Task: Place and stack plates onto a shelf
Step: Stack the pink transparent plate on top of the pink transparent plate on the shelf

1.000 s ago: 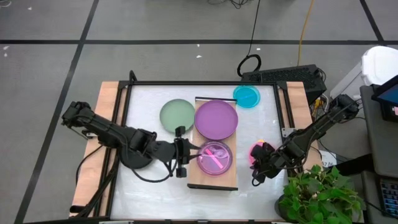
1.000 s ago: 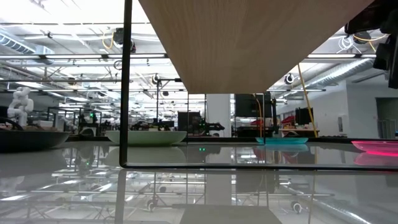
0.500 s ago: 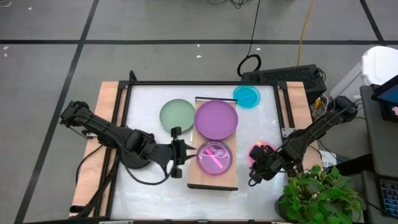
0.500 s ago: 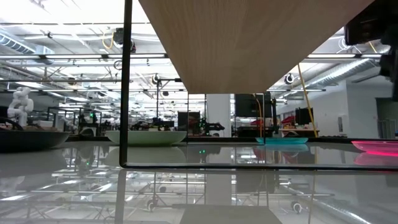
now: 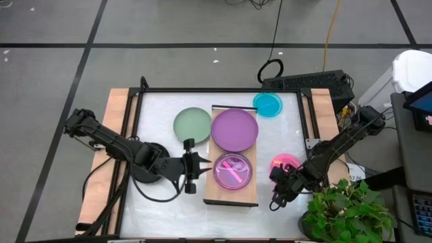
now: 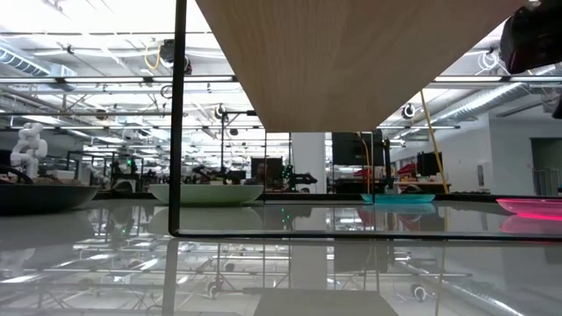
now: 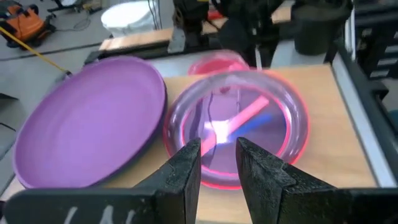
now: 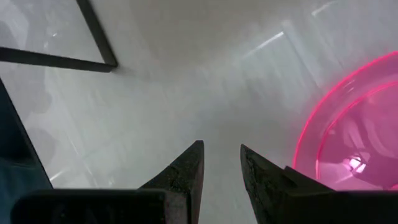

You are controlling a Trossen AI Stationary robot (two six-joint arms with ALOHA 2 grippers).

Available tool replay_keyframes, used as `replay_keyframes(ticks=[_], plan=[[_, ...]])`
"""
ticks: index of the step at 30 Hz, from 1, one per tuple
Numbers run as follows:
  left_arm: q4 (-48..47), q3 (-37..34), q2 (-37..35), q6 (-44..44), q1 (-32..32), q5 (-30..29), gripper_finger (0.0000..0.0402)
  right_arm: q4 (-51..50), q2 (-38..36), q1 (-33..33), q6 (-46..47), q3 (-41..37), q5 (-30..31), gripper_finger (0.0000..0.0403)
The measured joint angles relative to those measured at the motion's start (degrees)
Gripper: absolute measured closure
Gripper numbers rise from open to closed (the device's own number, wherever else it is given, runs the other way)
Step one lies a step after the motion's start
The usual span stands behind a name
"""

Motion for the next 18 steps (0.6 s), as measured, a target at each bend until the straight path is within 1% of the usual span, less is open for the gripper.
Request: replay_keyframes(ticks=[2, 7, 9, 12, 18], plan=[[-0.1, 0.0, -0.4, 0.0, 0.0, 0.0, 0.0293, -1.2, 0.0, 0.1, 1.5, 0.0, 0.1, 0.0312], [-0.1, 0.0, -0.4, 0.8, 0.0, 0.0, 0.0293, -9.7, 0.0, 0.0, 7.7, 0.0, 0.3, 0.0312], [-0.1, 0.0, -0.4, 1.0, 0.1, 0.0, 0.0293, -11.7, 0.1, -0.1, 9.4, 0.0, 0.3, 0.0312], [0.0, 0.0, -0.4, 1.1, 0.6, 0.1, 0.0293, -11.8, 0.3, -0.1, 9.8, 0.0, 0.4, 0.0312], [0.1, 0.0, -0.4, 2.6, 0.9, 0.1, 0.0293, -9.9, 4.6, -0.1, 8.0, 0.0, 0.2, 0.0312]])
